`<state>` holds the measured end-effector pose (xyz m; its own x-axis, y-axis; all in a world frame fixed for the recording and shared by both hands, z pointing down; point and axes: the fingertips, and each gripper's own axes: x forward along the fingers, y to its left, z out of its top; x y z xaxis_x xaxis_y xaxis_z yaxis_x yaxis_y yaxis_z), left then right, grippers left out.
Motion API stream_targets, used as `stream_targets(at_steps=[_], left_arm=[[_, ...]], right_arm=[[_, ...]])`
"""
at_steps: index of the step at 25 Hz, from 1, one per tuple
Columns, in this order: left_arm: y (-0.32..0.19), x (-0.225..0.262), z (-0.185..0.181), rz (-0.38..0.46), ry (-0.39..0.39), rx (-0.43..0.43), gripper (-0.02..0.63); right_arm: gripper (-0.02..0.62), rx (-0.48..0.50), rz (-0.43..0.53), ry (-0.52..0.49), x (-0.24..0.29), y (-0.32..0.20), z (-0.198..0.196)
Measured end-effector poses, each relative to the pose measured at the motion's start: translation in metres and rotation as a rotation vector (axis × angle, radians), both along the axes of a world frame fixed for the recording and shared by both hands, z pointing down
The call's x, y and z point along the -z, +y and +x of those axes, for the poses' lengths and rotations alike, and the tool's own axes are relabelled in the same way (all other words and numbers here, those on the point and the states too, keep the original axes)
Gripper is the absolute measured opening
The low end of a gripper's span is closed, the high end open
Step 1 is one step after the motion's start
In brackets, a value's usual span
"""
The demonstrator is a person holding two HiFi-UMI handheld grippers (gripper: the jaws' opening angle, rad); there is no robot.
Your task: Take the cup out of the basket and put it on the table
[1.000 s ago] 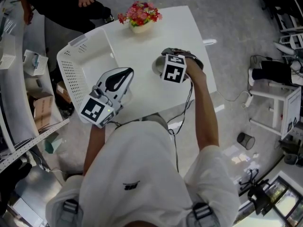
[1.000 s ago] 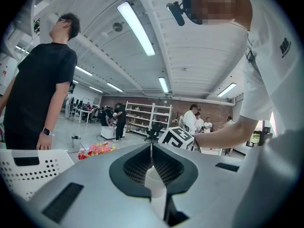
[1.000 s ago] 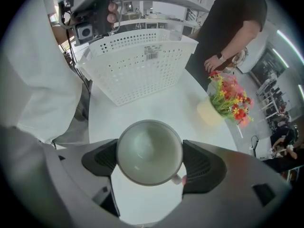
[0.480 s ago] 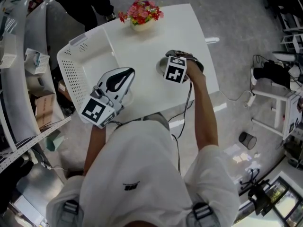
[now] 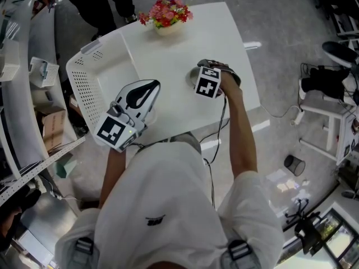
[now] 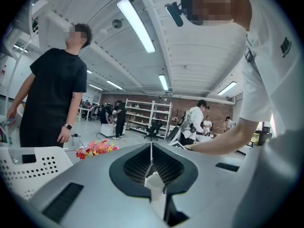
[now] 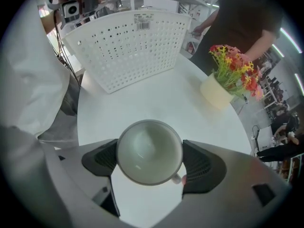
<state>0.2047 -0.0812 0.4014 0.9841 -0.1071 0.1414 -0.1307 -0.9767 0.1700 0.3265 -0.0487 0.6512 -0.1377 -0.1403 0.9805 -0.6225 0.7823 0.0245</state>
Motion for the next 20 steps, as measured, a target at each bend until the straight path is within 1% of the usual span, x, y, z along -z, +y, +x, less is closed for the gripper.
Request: stream_targets(at_steps=[14, 20], left_arm=[[0.003, -0.005, 0.007, -0.003, -0.011, -0.003, 0.020], [0.007, -0.006, 0.008, -0.003, -0.019, -0.004, 0.020]], right_arm=[[0.420, 0.008, 0.019, 0.042, -0.019, 0.005, 0.008], [0.420, -0.002, 0.036, 0.043, -0.020, 0.005, 0.010]])
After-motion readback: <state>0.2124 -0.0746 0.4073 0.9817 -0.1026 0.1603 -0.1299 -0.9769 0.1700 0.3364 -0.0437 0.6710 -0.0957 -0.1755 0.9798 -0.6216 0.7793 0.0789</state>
